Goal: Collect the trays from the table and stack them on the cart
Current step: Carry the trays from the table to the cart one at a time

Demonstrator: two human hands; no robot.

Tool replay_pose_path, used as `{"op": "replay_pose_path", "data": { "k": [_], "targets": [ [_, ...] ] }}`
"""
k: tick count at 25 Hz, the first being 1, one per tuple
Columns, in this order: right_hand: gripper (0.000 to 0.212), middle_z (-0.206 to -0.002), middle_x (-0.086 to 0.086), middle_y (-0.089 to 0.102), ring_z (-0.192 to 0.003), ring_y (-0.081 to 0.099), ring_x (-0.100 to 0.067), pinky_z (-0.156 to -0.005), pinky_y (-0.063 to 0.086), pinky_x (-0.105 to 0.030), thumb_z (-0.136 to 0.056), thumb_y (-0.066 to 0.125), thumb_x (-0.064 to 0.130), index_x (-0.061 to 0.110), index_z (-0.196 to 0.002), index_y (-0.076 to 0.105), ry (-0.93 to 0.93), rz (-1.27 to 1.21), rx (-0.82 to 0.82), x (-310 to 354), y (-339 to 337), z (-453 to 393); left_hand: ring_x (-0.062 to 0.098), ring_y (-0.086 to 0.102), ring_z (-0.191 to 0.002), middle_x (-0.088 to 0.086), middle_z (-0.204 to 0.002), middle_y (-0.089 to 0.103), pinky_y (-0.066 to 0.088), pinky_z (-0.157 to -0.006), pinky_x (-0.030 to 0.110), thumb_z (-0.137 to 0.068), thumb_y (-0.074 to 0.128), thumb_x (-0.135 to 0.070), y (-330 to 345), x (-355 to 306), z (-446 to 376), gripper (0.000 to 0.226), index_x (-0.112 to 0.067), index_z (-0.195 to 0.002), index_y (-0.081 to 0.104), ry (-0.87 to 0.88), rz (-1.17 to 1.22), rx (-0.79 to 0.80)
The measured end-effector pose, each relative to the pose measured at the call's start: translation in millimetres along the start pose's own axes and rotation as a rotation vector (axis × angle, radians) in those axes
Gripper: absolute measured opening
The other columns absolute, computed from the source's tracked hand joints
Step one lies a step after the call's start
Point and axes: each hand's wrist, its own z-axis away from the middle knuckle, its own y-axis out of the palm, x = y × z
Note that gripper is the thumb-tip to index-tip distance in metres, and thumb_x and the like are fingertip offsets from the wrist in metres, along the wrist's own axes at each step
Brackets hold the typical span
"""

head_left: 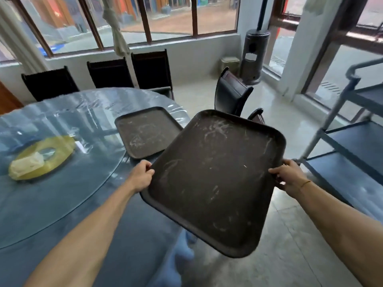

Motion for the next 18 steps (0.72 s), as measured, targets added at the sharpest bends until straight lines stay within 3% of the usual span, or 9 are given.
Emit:
{"op": "replay_pose_path", "data": {
  "k": [2,4,10,15,18],
  "targets": [
    [0.054,-0.089,-0.007,0.061,-0.068,0.057,-0.018,-0.059,0.047,-0.033,-0.082,0.057,-0.011,0.027,-0.119,0.047,-0.005,-0.056,0.008,17,-45,-3,0.024,0.054,-0.085,0.005,-0.089,0.059,0.038,-0.072,0.034,-0.092,0.056,-0.015,14,-50,-6,0.004,-0.012,-0.095,0.055,0.06,0.0,0.003],
    [0.064,-0.097,-0.005,0.062,-0.077,0.058,-0.021,-0.061,0.047,-0.035,-0.082,0.058,-0.01,0.038,-0.121,0.04,-0.021,-0.075,0.011,35,-85,-8,0.023,0.054,-0.085,0.004,-0.09,0.059,0.038,-0.073,0.033,-0.091,0.057,-0.016,26,-96,-12,0.006,-0.012,-0.096,0.057,0.116,0.009,0.001],
    [0.067,-0.095,-0.008,0.059,-0.069,0.055,-0.019,-0.055,0.045,-0.032,-0.082,0.053,-0.011,0.037,-0.127,0.039,-0.065,-0.111,-0.065,88,-208,-25,0.025,0.056,-0.085,0.009,-0.091,0.062,0.043,-0.075,0.035,-0.09,0.057,-0.016,81,-235,-27,0.008,-0.009,-0.095,0.059,0.257,0.018,0.043],
    [0.066,-0.089,-0.008,0.06,-0.07,0.057,-0.021,-0.063,0.049,-0.034,-0.085,0.052,-0.005,0.041,-0.13,0.037,-0.067,-0.152,-0.18,103,-311,-39,0.025,0.054,-0.083,0.009,-0.086,0.061,0.041,-0.071,0.032,-0.09,0.057,-0.012,151,-341,-35,0.005,-0.012,-0.085,0.059,0.386,0.027,0.101],
    [0.062,-0.086,-0.008,0.06,-0.065,0.058,-0.022,-0.053,0.05,-0.031,-0.087,0.053,0.002,0.043,-0.131,0.037,-0.061,-0.167,-0.271,104,-359,-45,0.025,0.055,-0.09,0.008,-0.094,0.061,0.043,-0.08,0.035,-0.09,0.057,-0.014,193,-390,-48,0.007,-0.011,-0.096,0.059,0.407,0.035,0.151]
  ]
}}
